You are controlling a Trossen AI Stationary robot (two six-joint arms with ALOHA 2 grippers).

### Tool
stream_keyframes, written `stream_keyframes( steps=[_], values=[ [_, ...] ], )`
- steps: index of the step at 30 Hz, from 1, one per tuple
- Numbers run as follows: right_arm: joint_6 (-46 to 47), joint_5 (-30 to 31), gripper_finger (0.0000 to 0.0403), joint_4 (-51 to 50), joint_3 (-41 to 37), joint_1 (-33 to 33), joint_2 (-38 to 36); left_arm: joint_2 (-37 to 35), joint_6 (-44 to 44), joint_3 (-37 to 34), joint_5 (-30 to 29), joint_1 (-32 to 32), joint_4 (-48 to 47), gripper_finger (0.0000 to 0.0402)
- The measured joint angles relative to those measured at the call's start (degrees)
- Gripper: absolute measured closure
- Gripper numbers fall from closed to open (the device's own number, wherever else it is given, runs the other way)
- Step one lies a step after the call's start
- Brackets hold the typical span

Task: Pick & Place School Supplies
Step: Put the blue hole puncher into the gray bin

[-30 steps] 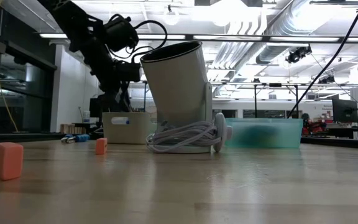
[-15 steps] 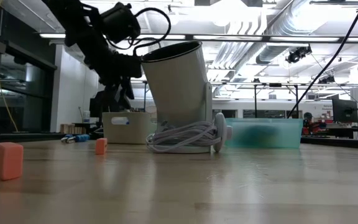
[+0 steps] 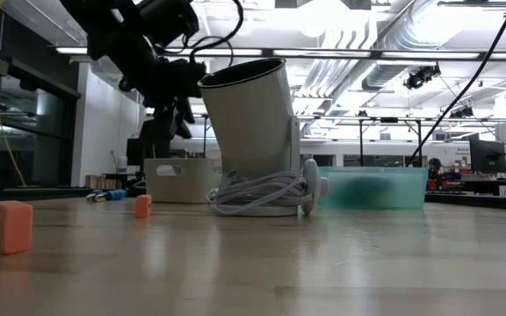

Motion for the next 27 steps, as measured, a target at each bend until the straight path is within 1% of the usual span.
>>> stream_keyframes(
  steps=[4, 6, 8, 11, 13, 17, 23, 25, 27],
  values=[
    [-0.1, 0.0, 0.0254, 0.0, 0.0, 0.0, 0.0, 0.0, -0.1, 0.0, -2.0, -1.9, 2.0, 0.0234],
    [-0.2, 0.0, 0.0254, 0.0, 0.0, 0.0, 0.0, -0.3, -0.2, 0.0, -2.1, -2.8, 2.1, 0.0234],
    [-0.2, 0.0, 0.0254, 0.0, 0.0, 0.0, 0.0, -0.5, -2.1, 0.0, -2.0, -3.3, 2.3, 0.0234],
    [-0.2, 0.0, 0.0254, 0.0, 0.0, 0.0, 0.0, -2.1, -6.0, 0.0, 0.5, -2.3, 0.7, 0.0235],
    [-0.1, 0.0, 0.0254, 0.0, 0.0, 0.0, 0.0, -4.1, -9.1, 0.0, 3.6, -1.0, -1.4, 0.0238],
    [-0.1, 0.0, 0.0254, 0.0, 0.0, 0.0, 0.0, -10.3, -16.4, 0.0, 12.6, 3.8, -7.1, 0.0254],
    [-1.2, -0.2, 0.0254, 0.0, 0.0, -0.6, 0.0, -18.7, -34.1, 0.1, 30.7, 17.5, -17.1, 0.0268],
    [-1.2, -0.2, 0.0254, 0.0, 0.0, -1.0, 0.0, -19.8, -39.4, 0.1, 34.6, 22.3, -20.9, 0.0268],
    [-1.2, -0.7, 0.0254, 0.0, 0.0, -1.3, 0.0, -19.9, -43.9, 0.1, 36.5, 25.9, -24.5, 0.0269]
  ],
)
